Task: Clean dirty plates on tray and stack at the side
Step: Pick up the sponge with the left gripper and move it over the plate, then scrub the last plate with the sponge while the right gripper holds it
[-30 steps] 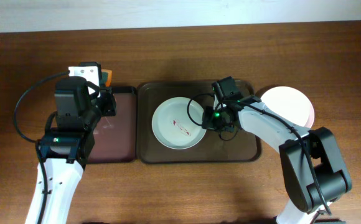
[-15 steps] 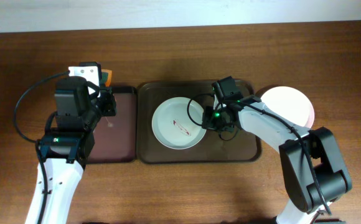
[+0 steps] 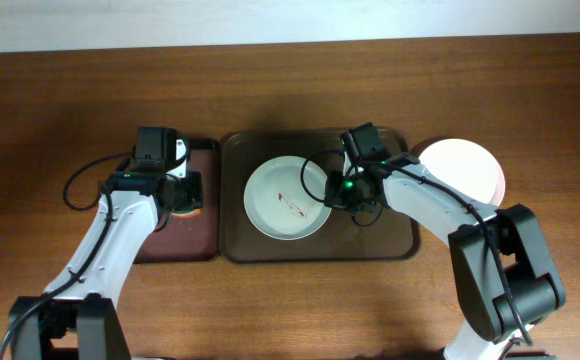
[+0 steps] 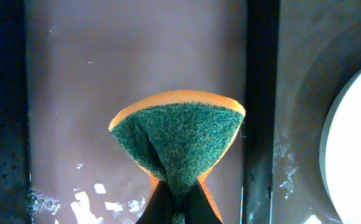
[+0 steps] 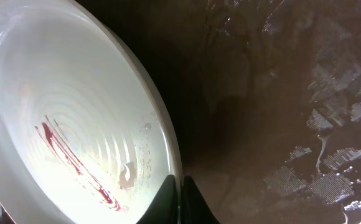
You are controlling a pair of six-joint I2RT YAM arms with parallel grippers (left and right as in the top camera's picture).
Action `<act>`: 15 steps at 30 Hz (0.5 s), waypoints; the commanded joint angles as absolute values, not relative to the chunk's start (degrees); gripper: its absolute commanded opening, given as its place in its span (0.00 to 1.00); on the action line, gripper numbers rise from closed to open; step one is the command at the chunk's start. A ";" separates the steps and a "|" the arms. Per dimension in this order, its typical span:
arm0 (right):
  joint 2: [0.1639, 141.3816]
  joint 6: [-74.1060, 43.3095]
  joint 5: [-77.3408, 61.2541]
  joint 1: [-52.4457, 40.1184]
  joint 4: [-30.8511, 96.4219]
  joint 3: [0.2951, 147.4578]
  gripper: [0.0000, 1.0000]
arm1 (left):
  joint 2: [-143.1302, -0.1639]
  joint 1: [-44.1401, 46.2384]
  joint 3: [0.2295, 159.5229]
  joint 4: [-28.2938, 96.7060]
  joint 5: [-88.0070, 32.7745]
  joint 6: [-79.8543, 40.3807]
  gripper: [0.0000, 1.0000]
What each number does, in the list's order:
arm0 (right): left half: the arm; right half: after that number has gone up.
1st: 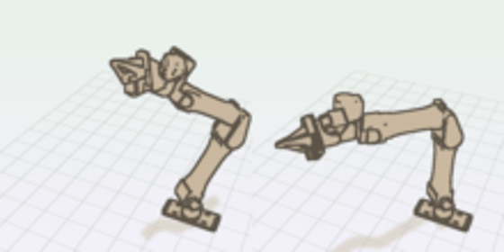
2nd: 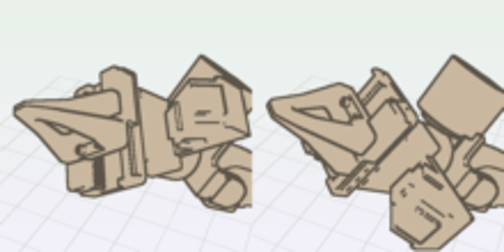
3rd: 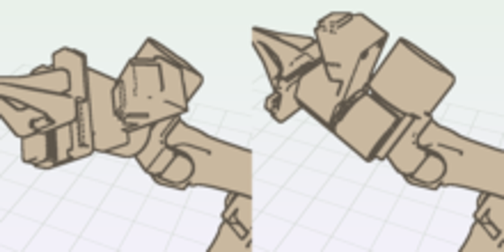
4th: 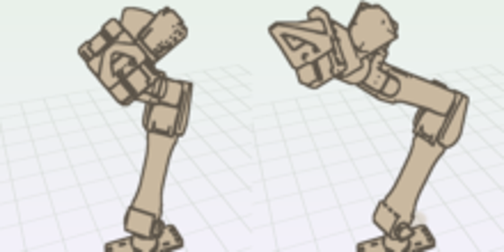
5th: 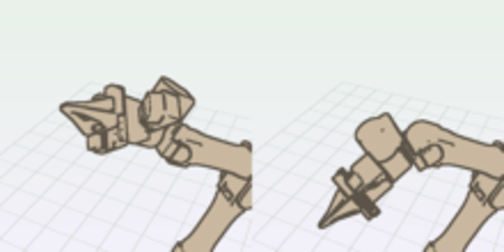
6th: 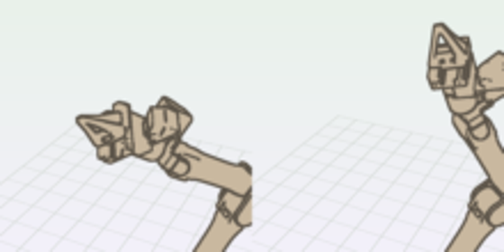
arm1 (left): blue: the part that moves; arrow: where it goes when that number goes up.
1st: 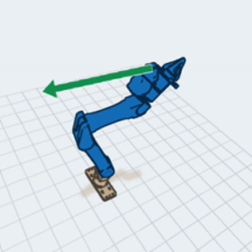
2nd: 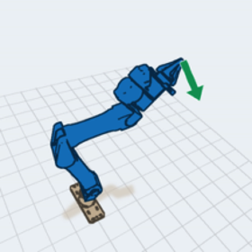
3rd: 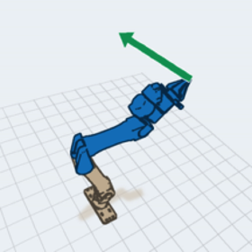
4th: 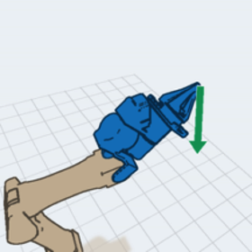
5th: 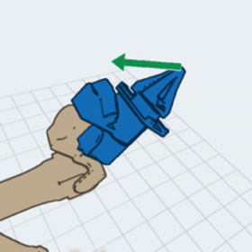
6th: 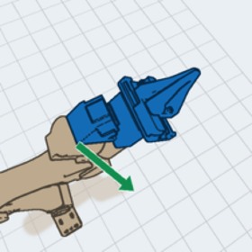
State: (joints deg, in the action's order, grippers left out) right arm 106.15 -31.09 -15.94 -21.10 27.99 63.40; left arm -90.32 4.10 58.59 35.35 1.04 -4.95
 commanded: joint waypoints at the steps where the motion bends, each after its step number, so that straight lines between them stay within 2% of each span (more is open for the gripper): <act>1: 106.61 -30.96 -16.03 -21.37 27.79 63.26 0.04 | -90.56 3.86 58.81 35.22 -0.78 -4.69 0.00; 3: 106.61 -30.96 -16.05 -21.37 27.79 63.26 0.04 | -90.56 3.86 58.81 35.24 -4.21 -4.67 0.00; 6: 106.61 -30.96 -16.05 -21.37 27.79 63.26 0.04 | -90.59 4.03 58.81 32.62 -23.24 -6.31 0.00; 7: 106.61 -30.96 -16.08 -21.37 27.79 63.26 0.04 | -90.65 4.54 58.81 31.24 -26.24 -7.84 0.00; 15: 106.61 -30.96 -16.10 -21.37 27.86 63.26 0.04 | -102.32 20.75 58.81 12.05 -36.40 -35.53 0.00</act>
